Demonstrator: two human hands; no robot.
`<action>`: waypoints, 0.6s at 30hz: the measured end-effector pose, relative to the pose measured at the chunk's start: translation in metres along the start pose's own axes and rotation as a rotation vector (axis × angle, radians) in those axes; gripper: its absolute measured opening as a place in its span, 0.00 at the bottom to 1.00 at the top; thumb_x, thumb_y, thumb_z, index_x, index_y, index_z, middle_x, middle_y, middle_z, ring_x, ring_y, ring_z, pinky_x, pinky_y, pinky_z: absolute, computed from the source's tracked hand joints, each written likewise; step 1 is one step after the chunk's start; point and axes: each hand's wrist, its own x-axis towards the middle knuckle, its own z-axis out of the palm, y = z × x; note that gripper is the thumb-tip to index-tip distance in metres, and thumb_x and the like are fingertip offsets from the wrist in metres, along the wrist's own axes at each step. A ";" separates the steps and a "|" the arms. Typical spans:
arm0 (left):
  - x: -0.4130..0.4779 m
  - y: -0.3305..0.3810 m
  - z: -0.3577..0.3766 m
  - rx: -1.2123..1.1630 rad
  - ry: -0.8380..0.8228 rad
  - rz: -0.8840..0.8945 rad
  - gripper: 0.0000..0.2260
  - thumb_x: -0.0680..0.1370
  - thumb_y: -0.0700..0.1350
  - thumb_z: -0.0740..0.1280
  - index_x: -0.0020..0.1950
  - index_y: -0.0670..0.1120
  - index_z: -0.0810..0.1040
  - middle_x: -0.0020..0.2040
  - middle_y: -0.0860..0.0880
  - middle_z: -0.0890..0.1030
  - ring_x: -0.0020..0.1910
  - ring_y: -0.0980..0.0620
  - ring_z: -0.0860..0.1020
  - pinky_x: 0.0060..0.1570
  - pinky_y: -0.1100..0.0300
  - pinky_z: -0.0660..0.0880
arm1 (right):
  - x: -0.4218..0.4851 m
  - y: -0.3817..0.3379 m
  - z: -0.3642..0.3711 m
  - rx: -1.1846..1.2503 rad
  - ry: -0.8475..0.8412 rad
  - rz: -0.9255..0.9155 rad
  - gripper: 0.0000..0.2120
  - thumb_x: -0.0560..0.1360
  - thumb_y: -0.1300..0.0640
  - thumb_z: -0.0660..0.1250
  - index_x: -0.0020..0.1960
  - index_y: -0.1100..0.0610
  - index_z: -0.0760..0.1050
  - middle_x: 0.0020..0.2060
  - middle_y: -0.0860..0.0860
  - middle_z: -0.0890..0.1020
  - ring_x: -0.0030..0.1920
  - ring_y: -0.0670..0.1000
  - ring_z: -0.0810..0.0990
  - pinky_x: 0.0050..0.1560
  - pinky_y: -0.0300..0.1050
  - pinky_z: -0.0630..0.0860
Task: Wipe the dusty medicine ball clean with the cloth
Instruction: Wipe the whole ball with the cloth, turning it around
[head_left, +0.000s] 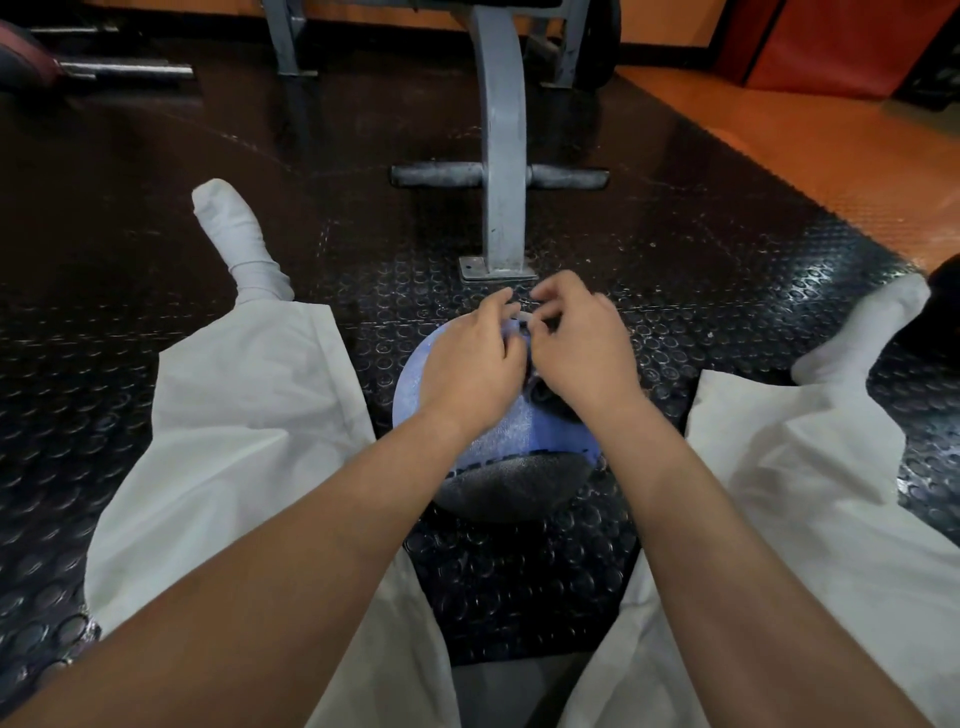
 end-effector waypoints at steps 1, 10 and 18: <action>0.000 0.001 0.001 0.000 0.002 0.007 0.21 0.83 0.46 0.55 0.77 0.47 0.61 0.70 0.51 0.74 0.66 0.51 0.73 0.55 0.60 0.68 | 0.009 -0.001 0.000 0.021 -0.039 0.013 0.09 0.75 0.62 0.63 0.54 0.53 0.72 0.44 0.48 0.81 0.53 0.55 0.75 0.54 0.57 0.73; 0.007 0.003 -0.001 -0.027 -0.035 -0.040 0.21 0.83 0.45 0.54 0.77 0.47 0.60 0.72 0.56 0.72 0.67 0.54 0.72 0.58 0.61 0.68 | -0.006 0.016 0.001 0.074 0.044 0.017 0.06 0.77 0.59 0.65 0.51 0.51 0.71 0.42 0.44 0.79 0.51 0.53 0.76 0.48 0.48 0.74; -0.001 0.003 0.001 -0.024 -0.001 -0.026 0.21 0.83 0.45 0.54 0.76 0.47 0.62 0.69 0.50 0.75 0.63 0.51 0.74 0.55 0.57 0.72 | 0.016 -0.002 -0.004 -0.021 -0.068 -0.001 0.09 0.74 0.63 0.64 0.52 0.53 0.73 0.41 0.47 0.80 0.48 0.54 0.78 0.51 0.54 0.75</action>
